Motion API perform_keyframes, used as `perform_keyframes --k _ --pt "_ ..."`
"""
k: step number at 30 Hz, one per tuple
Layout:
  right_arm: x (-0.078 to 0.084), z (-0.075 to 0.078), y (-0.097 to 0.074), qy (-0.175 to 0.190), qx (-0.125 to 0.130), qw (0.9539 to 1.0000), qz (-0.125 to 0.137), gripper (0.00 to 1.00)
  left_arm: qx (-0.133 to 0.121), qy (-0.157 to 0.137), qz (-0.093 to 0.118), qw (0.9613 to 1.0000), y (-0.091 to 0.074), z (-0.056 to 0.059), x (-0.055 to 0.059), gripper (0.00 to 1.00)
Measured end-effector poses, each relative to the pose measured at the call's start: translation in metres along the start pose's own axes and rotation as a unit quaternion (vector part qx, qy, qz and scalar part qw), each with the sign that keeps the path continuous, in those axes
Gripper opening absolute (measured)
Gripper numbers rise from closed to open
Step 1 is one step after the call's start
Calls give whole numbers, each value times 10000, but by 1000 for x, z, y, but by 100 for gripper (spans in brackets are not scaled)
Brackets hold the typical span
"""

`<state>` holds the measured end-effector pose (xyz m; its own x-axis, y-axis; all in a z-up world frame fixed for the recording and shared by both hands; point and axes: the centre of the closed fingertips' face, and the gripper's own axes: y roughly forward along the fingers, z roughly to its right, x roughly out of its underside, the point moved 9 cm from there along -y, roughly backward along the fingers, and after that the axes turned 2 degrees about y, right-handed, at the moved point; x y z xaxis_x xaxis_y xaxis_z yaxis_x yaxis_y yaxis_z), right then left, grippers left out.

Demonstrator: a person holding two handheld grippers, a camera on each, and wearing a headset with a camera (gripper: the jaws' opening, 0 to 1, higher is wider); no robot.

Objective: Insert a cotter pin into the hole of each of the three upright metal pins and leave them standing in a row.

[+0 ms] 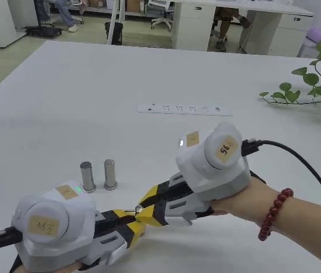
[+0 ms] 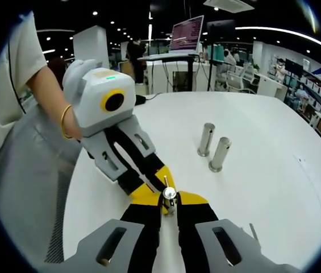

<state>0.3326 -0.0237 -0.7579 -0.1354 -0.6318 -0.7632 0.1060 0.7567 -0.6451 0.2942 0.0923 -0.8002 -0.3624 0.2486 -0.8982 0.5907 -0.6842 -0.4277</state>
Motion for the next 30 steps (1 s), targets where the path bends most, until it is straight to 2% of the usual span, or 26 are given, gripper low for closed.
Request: perform_keyframes --k 13,21,30 --pt "-4 0 5 -76 55 9999 98 10 -60 -9 -64 10000 -2 -5 -1 7" --pt "-12 9 10 -57 143 9997 187 10 -142 -1 5 9999 -4 -18 -5 7" --pt "-17 19 18 16 208 9995 234 10 -123 -24 26 9999 -2 -32 -6 7"
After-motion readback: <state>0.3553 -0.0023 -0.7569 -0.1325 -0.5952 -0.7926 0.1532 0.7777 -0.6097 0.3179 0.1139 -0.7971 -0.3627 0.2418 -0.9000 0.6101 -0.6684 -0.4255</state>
